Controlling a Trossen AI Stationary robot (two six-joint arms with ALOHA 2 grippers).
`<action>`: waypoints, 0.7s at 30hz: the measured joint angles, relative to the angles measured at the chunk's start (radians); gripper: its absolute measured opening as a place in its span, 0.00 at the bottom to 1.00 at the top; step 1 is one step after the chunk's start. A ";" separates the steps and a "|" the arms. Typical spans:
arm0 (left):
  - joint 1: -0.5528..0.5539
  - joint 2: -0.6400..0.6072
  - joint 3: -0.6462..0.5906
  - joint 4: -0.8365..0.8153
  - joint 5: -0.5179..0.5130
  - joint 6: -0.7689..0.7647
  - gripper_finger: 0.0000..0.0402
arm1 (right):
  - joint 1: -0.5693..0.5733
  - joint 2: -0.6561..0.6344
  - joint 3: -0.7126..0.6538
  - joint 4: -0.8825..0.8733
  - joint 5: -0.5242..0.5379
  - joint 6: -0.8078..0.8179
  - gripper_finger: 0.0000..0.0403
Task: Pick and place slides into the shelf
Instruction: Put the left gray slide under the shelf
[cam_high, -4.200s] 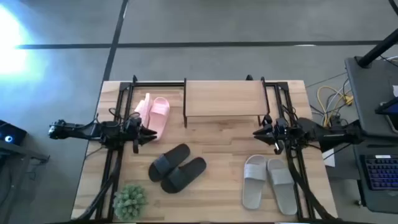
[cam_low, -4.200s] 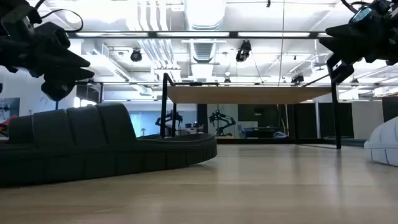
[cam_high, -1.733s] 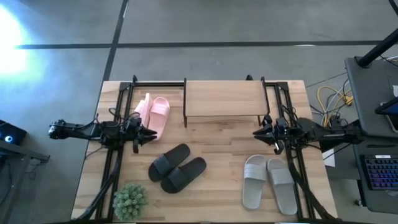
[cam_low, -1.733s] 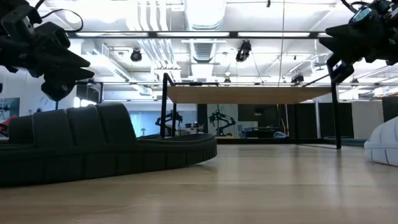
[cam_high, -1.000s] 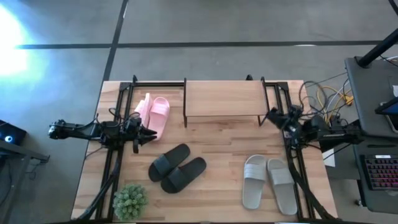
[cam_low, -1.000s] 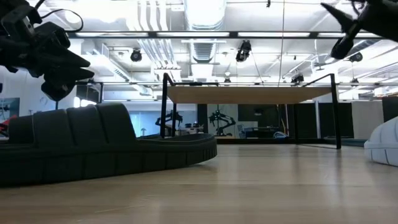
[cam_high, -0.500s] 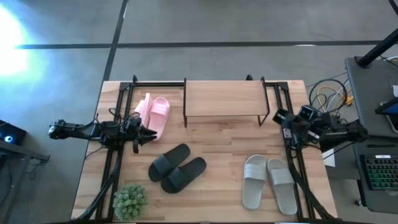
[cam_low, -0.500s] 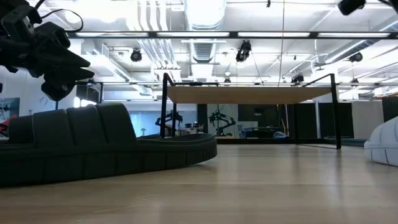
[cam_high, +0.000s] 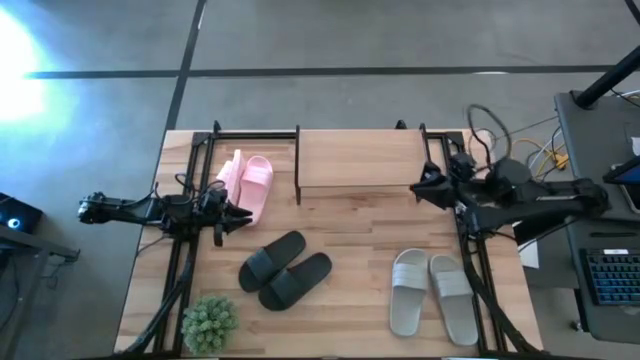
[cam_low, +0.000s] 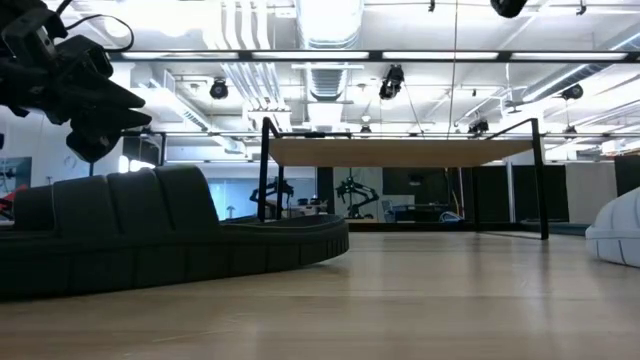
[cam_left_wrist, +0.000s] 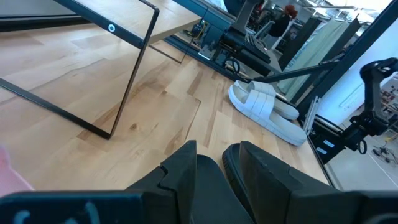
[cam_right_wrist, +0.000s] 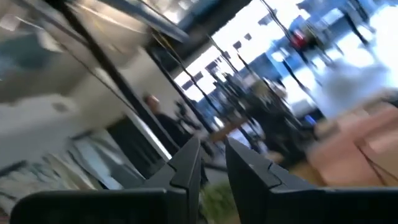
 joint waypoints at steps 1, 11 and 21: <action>0.000 0.000 0.000 0.000 0.000 0.000 0.27 | 0.000 0.017 0.027 -0.056 0.006 -0.005 0.17; 0.000 0.000 0.000 0.000 0.000 0.000 0.27 | 0.000 0.183 0.182 -0.276 0.025 -0.039 0.20; 0.000 0.000 0.000 0.000 0.000 0.000 0.27 | 0.001 0.332 0.312 -0.517 0.089 -0.164 0.20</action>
